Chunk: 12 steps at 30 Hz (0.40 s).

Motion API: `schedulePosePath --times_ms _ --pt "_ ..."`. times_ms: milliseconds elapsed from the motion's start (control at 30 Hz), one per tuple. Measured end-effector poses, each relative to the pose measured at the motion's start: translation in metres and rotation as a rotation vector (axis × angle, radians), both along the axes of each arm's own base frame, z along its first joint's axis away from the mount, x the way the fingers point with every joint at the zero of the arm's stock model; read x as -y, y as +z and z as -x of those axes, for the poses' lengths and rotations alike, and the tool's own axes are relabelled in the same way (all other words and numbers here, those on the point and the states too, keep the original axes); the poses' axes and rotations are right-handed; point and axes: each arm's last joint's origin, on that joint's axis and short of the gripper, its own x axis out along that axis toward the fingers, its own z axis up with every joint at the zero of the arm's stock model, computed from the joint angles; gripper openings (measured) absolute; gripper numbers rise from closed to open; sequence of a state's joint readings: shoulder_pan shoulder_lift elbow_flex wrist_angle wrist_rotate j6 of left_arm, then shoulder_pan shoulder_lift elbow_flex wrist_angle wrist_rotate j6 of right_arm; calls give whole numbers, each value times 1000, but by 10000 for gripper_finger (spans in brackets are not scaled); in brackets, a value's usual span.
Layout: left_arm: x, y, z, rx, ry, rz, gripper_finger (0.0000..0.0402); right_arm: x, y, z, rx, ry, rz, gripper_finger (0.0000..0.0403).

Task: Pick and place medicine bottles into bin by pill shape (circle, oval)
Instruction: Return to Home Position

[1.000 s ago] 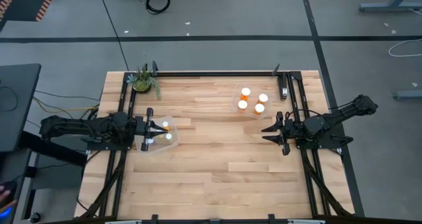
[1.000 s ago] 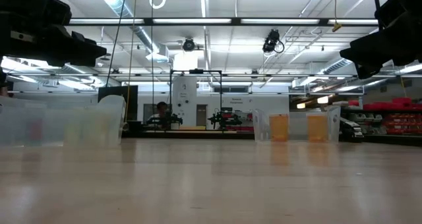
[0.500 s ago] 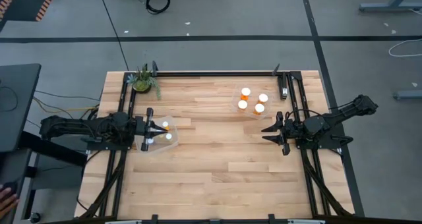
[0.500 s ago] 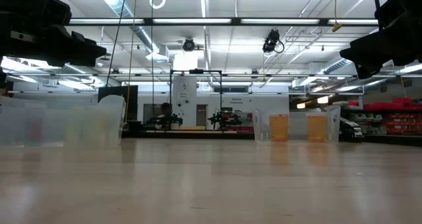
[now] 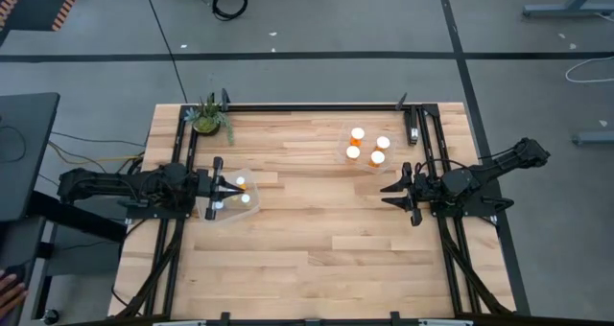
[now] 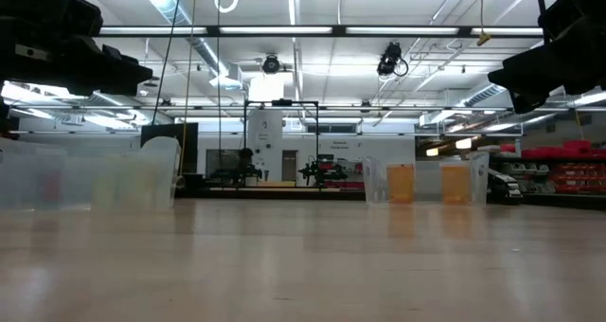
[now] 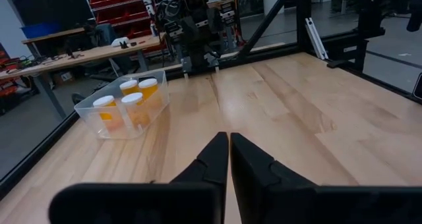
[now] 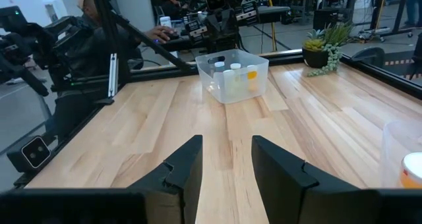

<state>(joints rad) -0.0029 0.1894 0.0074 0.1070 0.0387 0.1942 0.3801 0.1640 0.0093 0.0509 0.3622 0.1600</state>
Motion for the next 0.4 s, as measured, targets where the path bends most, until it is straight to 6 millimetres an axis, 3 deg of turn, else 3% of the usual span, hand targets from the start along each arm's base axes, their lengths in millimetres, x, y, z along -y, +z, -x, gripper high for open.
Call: schedulePosePath --times_ms 400 --pt "0 0 0 0 0 0 31 0 0 0 0 0 0 138"
